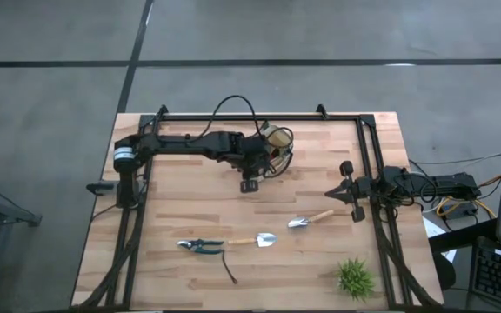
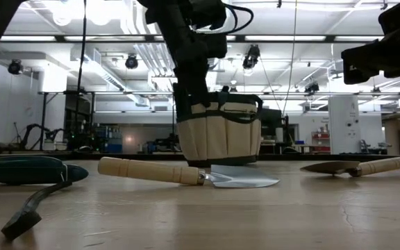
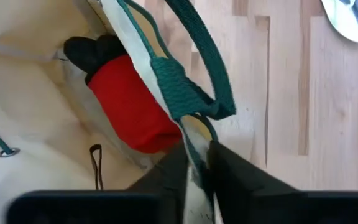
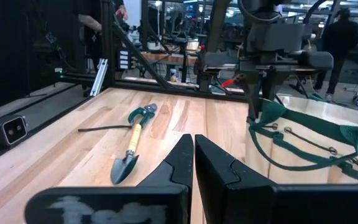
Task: Pick & Place Garden tools in Gardening bag
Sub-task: Adjust the gardening bag
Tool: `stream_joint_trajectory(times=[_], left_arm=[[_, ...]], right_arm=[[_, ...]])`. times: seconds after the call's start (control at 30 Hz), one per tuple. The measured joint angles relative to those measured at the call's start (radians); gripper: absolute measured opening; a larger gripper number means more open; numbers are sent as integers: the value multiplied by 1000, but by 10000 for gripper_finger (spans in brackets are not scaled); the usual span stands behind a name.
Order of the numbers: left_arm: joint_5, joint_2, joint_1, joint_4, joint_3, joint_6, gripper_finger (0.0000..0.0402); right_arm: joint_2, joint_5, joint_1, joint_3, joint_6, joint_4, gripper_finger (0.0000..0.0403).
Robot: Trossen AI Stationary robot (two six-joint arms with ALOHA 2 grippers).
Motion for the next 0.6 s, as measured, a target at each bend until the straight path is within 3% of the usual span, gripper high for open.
stream_joint_trajectory(times=[0.1,0.6], left_arm=[[0,-2,0,-38,8,33,11],[-57,-4,0,-363,86,173,7]], right_arm=[[0,0,0,0,0,0,8],[0,0,0,0,0,0,8]])
